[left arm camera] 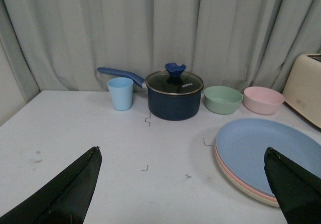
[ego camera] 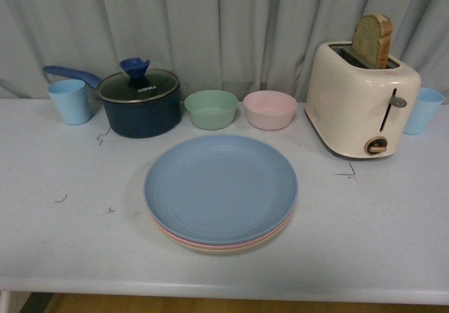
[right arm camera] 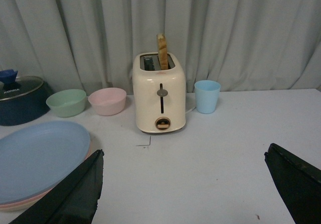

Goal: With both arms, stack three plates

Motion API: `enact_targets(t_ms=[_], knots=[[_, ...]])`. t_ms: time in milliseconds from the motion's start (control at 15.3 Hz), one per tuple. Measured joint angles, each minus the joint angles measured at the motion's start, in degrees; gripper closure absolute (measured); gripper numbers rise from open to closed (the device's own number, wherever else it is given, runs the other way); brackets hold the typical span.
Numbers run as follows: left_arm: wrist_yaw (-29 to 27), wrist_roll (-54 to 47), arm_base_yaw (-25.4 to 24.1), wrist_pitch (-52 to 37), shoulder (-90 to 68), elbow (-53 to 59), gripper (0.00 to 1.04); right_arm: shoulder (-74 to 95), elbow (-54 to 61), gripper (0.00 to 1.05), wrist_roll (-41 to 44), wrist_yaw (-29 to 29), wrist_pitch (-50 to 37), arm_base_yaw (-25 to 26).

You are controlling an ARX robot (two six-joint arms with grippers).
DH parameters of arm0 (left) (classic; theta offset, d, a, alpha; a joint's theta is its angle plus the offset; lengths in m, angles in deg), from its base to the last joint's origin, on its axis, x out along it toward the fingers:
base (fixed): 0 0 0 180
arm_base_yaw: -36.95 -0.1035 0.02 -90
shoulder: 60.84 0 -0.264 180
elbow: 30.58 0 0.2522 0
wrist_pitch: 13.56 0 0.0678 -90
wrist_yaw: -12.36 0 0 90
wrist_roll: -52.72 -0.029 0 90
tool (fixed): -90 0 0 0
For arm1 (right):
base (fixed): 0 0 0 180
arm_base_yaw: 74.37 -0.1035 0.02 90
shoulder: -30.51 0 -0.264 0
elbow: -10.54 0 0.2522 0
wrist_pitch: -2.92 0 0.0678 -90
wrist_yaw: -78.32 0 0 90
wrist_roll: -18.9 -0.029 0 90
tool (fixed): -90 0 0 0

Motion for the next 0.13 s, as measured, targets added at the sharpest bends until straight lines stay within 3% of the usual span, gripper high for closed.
enact_targets(t_ms=[130], knots=[[0.0,0.0,0.0,0.0,0.0,0.0,0.07,0.0,0.0,0.06,0.0,0.0,0.0,0.0]])
